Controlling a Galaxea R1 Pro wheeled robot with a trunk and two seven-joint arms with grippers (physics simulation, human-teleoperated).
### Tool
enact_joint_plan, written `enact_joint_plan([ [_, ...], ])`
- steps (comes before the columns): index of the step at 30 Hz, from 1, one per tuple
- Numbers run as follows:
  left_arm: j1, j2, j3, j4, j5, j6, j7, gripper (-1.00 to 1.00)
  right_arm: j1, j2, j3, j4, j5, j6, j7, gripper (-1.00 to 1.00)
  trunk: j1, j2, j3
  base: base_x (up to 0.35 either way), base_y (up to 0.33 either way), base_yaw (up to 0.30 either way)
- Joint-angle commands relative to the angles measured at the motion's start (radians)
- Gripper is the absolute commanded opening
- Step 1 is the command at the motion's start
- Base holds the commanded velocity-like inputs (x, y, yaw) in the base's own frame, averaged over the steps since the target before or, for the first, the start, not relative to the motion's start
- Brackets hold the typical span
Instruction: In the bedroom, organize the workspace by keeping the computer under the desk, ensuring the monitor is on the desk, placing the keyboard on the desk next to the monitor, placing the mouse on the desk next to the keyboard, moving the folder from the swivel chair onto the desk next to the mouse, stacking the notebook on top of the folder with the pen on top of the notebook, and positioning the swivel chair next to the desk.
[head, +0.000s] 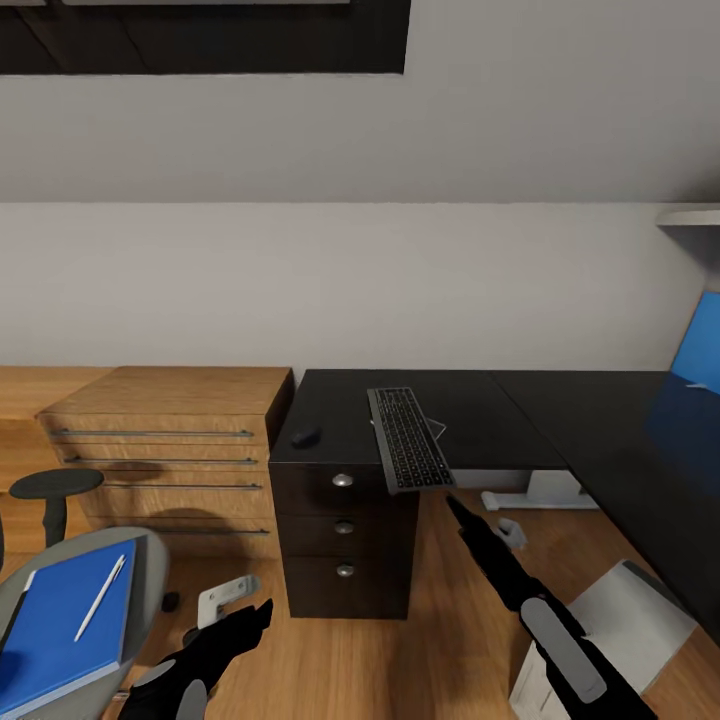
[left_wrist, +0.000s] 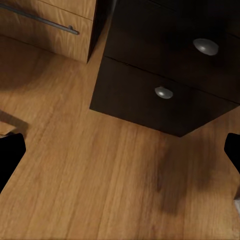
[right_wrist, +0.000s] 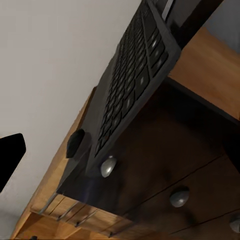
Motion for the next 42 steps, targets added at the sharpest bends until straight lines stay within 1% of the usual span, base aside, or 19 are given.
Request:
enact_joint_plan([
  [1, 0.0, -0.001, 0.001, -0.001, 0.01, 0.004, 0.007, 1.0, -0.001, 0.005, 0.001, 0.0, -0.01, -0.011, 0.002, 1.0, 0.0, 0.0, -0.001, 0.0, 0.0, 0.0],
  [4, 0.0, -0.001, 0.001, -0.001, 0.01, 0.003, 0.007, 1.0, -0.001, 0.02, 0.0, 0.0, -0.009, -0.042, 0.001, 1.0, 0.0, 0.0, -0.001, 0.0, 0.0, 0.0],
  [8, 0.001, -0.001, 0.001, -0.001, 0.01, 0.002, 0.007, 1.0, -0.001, 0.029, 0.0, 0.0, -0.009, -0.057, 0.0, 1.0, 0.0, 0.0, -0.001, 0.071, 0.012, 0.0],
  [9, 0.001, -0.001, 0.001, 0.0, 0.01, 0.002, 0.006, 1.0, -0.001, 0.033, 0.0, 0.001, -0.01, -0.062, -0.012, 1.0, 0.0, 0.0, -0.001, 0.241, 0.032, 0.0],
  [24, 0.001, -0.001, 0.002, 0.0, 0.008, 0.003, 0.005, 1.0, -0.001, 0.034, -0.001, 0.003, -0.015, -0.064, -0.027, 1.0, 0.0, 0.0, -0.001, 0.123, 0.012, 0.0],
  [37, 0.001, -0.001, 0.004, -0.003, 0.011, 0.004, 0.004, 1.0, -0.002, 0.034, -0.001, 0.01, -0.016, -0.063, -0.028, 1.0, 0.0, 0.0, -0.001, 0.017, 0.001, 0.0],
  [42, 0.001, -0.001, 0.005, -0.003, 0.012, 0.005, 0.004, 1.0, -0.002, 0.034, -0.001, 0.01, -0.016, -0.063, -0.028, 1.0, 0.019, -0.035, -0.016, 0.001, 0.0, 0.0],
])
